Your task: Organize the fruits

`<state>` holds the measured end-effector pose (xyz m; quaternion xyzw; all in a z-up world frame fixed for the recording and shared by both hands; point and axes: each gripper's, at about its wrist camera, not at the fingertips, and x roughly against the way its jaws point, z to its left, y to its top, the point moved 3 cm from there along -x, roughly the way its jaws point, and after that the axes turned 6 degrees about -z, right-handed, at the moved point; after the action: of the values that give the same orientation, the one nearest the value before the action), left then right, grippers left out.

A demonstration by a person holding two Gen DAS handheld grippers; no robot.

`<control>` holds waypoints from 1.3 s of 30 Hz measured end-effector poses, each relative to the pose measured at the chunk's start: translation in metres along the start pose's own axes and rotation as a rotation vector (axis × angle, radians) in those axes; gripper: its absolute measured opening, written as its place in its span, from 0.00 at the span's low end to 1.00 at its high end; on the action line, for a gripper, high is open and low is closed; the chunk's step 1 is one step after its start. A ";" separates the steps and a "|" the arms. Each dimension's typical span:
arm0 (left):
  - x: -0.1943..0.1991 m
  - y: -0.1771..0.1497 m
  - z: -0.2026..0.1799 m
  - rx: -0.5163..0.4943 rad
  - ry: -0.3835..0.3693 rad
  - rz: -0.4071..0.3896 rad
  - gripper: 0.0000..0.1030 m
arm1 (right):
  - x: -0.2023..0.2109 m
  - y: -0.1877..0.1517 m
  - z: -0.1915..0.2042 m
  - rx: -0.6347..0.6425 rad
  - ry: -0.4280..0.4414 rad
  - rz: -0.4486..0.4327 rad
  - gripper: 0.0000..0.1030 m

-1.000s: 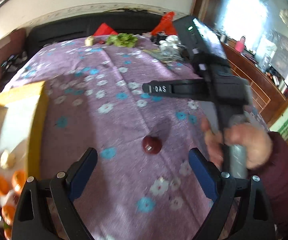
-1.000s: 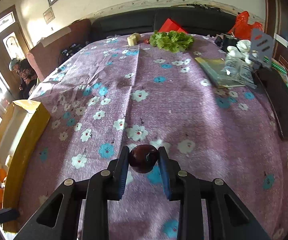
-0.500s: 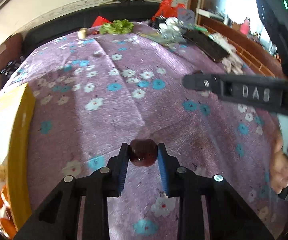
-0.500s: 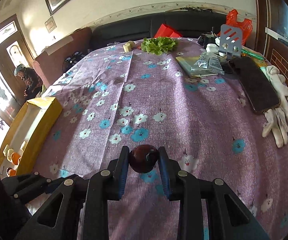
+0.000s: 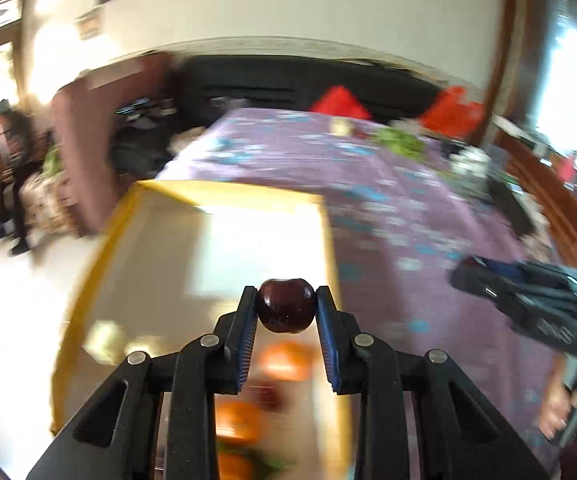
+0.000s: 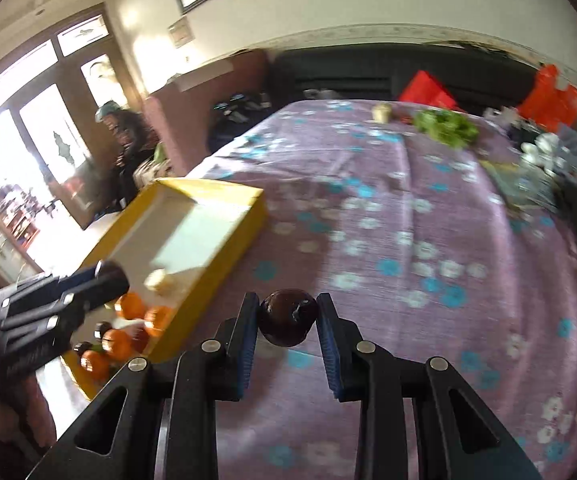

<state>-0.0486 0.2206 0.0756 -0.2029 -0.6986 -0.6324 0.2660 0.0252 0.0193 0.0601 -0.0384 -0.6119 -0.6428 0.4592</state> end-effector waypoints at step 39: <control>0.085 -0.032 0.032 0.074 0.325 -0.185 1.00 | -0.015 -0.049 0.093 0.107 0.005 -0.005 0.60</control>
<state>-0.1377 0.2444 0.1021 -0.0229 -0.6850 -0.6524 0.3234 -0.0446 0.0955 0.0373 -0.0108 -0.6444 -0.6103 0.4606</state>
